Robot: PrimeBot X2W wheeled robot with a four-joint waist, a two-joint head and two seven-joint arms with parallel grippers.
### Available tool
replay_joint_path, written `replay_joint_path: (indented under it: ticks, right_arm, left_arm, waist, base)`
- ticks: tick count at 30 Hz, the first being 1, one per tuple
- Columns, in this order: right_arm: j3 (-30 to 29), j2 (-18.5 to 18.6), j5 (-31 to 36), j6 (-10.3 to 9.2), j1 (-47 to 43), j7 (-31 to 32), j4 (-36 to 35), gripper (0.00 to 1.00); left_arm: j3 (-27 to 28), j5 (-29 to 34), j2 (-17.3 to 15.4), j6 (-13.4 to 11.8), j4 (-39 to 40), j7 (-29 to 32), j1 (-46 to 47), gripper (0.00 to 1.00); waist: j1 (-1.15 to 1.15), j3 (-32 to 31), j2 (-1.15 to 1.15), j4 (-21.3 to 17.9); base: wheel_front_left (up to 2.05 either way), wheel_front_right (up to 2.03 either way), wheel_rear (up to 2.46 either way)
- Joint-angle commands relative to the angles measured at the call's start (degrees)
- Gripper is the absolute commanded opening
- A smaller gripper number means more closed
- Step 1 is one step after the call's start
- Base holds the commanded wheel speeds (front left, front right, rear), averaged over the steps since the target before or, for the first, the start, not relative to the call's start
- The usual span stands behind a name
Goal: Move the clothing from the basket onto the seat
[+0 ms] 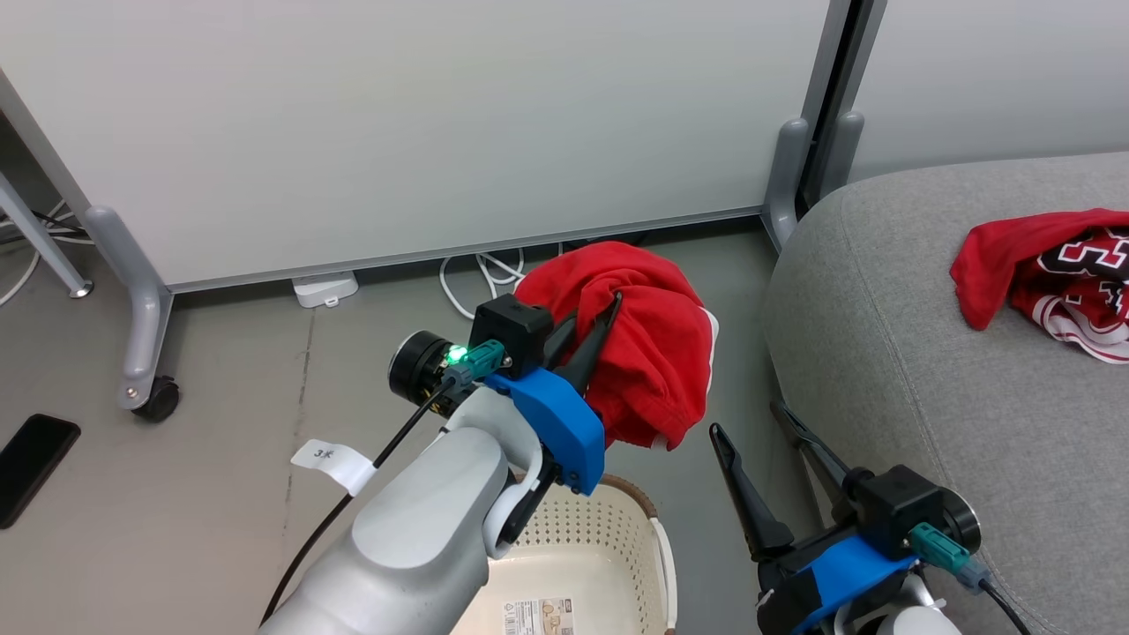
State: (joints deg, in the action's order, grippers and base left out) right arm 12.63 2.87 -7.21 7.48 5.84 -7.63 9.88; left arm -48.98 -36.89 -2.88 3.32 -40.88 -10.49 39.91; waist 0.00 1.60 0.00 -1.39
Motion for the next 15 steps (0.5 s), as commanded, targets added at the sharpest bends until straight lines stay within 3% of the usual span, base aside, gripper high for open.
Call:
replay_joint_path:
  ticks: [1, 8, 15]
  right_arm:
    - [0.23, 0.03, -0.16, 0.03, -0.44, 0.12, 0.06, 1.0]
    - [2.01, 0.03, 0.61, 0.03, 1.16, 0.74, 1.75, 1.0]
    - [4.9, 0.03, 0.97, 0.03, 5.42, -0.28, 7.92, 1.0]
  left_arm:
    - [-0.39, -0.38, -0.03, -0.37, 0.19, 0.1, 0.81, 0.0]
    - [-1.37, -1.5, -0.03, -0.84, 0.32, -0.28, 1.41, 0.0]
    - [-2.58, -2.17, -0.03, -1.04, 0.22, -0.79, 1.96, 0.0]
  waist:
    - [0.0, 0.06, 0.0, -0.07]
    - [0.0, 0.32, 0.0, -0.12]
    - [0.0, 0.28, 0.0, -0.06]
  base:
    - [0.0, 0.0, 0.0]
    - [0.0, 0.0, 0.0]
    - [0.0, 0.0, 0.0]
